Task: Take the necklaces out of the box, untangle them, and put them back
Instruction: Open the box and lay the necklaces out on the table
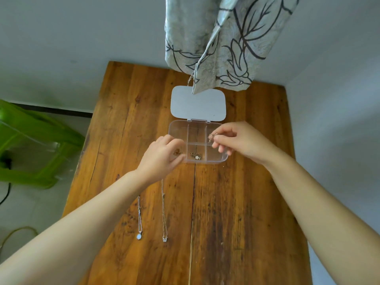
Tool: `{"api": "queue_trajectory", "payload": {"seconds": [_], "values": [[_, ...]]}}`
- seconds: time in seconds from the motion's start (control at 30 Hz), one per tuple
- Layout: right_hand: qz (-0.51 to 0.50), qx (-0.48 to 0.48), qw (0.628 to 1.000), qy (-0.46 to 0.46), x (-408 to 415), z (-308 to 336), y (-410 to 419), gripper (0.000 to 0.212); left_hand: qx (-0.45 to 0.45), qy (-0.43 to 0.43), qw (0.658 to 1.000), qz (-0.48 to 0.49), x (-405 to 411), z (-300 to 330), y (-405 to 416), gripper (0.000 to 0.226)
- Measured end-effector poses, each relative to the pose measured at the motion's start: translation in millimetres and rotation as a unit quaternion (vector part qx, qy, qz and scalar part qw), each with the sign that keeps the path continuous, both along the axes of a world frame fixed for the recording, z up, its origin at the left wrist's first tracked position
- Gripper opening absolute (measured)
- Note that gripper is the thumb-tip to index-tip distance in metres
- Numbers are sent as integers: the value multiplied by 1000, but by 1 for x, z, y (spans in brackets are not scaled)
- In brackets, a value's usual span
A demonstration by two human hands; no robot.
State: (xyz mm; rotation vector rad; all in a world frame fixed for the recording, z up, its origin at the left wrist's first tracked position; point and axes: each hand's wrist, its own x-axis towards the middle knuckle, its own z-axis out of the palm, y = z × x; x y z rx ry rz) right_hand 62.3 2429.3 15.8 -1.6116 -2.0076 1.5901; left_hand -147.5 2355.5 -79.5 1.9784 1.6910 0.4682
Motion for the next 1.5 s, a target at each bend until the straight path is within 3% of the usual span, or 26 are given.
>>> {"api": "queue_trajectory", "payload": {"seconds": [0.13,0.23,0.33,0.4,0.53,0.63,0.7,0.8,0.97,1.07,1.2,1.33,1.5], "values": [[-34,-6,996,80,0,27,-29,19,-112,-213,969,-51,31,48,2,54],[-60,14,995,82,3,37,-48,20,-174,-269,945,-71,40,70,3,30],[-148,22,985,89,9,37,-64,19,-206,-303,929,-56,34,82,2,28],[-236,-50,955,173,11,33,-74,18,-207,-307,927,-61,27,87,-2,33],[-346,-227,830,375,12,22,-94,12,-233,-289,924,-91,15,87,-11,36],[-350,-264,796,417,12,13,-109,31,-284,-271,914,-102,6,77,-13,37],[-360,-258,812,381,15,8,-123,27,-323,-267,902,-102,-1,69,-10,38],[-386,-242,841,293,24,-3,-149,6,-369,-247,888,-118,-13,57,-1,39],[-388,-228,887,102,27,-33,-205,16,-405,-225,877,-129,-16,49,22,48],[-406,-254,877,45,13,-55,-233,13,-398,-176,888,-148,-1,47,29,42],[-473,-269,839,20,-4,-84,-255,10,-321,-74,929,-166,32,26,26,37],[-512,-262,818,-4,-15,-102,-264,5,-176,65,964,-191,56,-4,14,30],[-500,-236,832,-55,-22,-106,-266,5,-64,279,910,-299,67,-23,-3,19]]}}
